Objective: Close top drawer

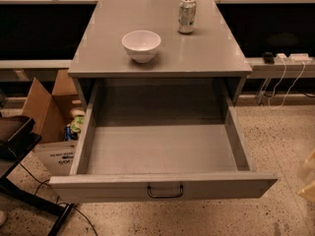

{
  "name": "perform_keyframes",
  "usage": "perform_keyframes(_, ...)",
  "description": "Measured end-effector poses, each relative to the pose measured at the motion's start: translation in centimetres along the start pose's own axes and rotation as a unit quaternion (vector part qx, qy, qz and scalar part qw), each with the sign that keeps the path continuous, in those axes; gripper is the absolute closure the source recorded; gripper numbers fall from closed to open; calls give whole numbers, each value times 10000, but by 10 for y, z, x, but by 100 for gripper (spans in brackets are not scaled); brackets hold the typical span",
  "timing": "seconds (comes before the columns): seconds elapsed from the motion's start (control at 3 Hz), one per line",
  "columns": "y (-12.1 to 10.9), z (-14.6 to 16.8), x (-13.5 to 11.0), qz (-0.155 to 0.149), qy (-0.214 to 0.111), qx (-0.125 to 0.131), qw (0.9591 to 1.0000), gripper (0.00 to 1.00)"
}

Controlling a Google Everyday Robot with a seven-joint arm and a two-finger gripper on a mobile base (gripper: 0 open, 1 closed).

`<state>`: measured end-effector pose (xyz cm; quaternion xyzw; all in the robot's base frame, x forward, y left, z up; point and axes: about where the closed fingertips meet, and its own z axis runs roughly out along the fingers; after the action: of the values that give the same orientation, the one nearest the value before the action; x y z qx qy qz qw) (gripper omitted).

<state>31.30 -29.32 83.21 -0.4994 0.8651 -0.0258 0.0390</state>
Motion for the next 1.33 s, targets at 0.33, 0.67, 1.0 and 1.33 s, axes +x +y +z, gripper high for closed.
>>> perform_keyframes(0.33,2,42,29,316,139,-3,9994,84)
perform_keyframes(0.67,-9,78,42,438,203,159,9987,100)
perform_keyframes(1.0,-24,107,47,506,200,372,9978,100)
perform_keyframes(1.33,-37,124,47,467,-26,493,9977,100)
